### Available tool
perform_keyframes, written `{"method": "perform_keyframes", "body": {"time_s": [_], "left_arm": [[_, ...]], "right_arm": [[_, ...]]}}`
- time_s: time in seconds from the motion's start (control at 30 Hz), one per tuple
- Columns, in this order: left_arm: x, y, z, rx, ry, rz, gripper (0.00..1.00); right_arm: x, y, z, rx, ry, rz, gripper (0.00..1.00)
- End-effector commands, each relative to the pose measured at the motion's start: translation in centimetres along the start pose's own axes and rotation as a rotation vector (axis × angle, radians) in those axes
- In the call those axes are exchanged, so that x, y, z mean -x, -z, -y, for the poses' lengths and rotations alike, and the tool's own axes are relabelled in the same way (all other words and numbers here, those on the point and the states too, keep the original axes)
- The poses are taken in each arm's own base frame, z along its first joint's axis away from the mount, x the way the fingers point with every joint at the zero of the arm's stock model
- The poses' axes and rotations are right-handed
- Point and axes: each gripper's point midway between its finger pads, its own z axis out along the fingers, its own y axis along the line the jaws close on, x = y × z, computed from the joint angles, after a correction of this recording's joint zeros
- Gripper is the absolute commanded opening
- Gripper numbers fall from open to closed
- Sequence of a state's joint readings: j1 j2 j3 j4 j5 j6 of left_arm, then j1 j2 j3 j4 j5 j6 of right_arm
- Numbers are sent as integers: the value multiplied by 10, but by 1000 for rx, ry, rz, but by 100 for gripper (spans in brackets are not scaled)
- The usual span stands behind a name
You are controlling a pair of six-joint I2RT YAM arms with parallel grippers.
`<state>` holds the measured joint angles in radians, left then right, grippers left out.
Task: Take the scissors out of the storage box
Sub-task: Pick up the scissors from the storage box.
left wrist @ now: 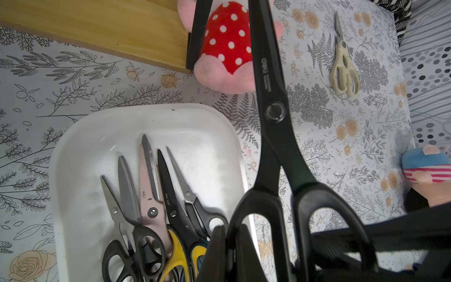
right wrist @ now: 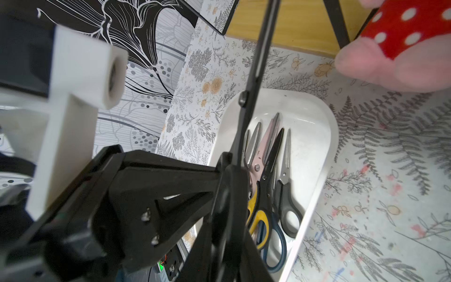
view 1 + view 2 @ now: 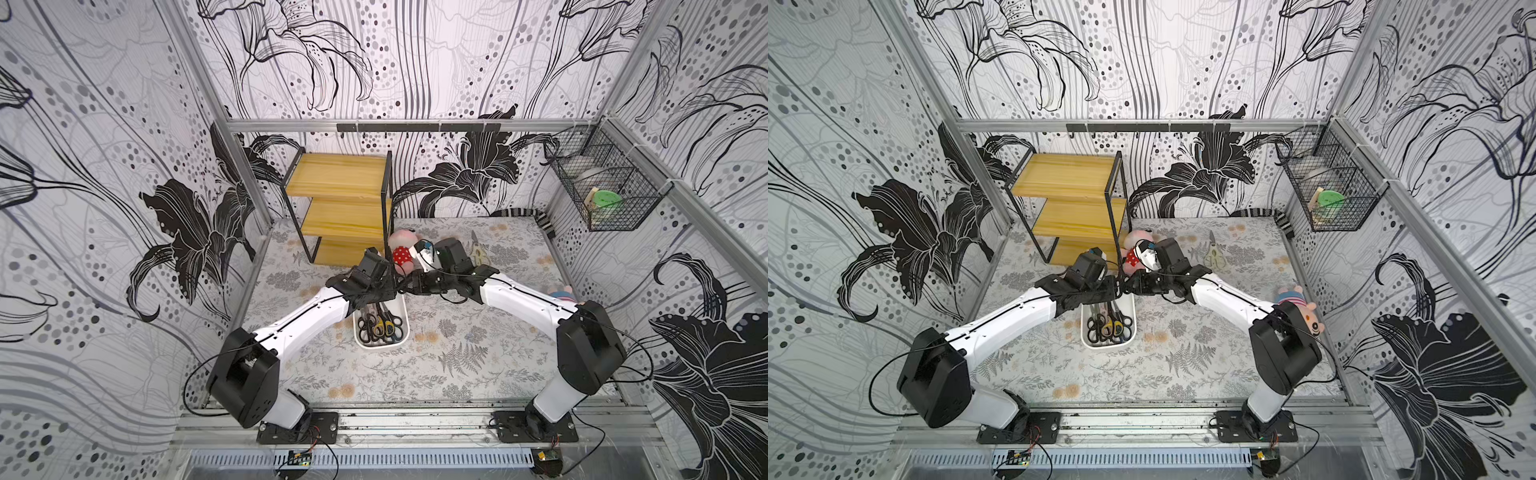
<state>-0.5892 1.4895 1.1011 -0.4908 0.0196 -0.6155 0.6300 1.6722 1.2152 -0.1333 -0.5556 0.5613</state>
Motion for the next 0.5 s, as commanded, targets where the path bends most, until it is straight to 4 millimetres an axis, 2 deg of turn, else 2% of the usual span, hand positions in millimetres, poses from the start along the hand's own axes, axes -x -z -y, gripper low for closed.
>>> {"method": "perform_keyframes", "body": {"time_s": [0.0, 0.07, 0.17, 0.23, 0.33, 0.47], "left_arm": [[12, 5, 18, -61, -3, 36, 6], [14, 6, 19, -64, -4, 37, 12], [14, 8, 20, -67, -2, 36, 32], [15, 10, 20, -64, 1, 39, 40], [17, 16, 18, -57, 0, 51, 47], [21, 24, 10, -24, -5, 75, 49]], "right_arm": [[-1, -7, 2, -4, 12, -15, 16], [-1, -7, 2, -4, 13, -14, 14], [-1, -8, 2, -4, 11, -17, 12], [-2, -9, 3, -6, 13, -19, 12], [-2, -10, 6, -16, 15, -23, 12], [0, -10, 11, -46, 29, -16, 12]]}}
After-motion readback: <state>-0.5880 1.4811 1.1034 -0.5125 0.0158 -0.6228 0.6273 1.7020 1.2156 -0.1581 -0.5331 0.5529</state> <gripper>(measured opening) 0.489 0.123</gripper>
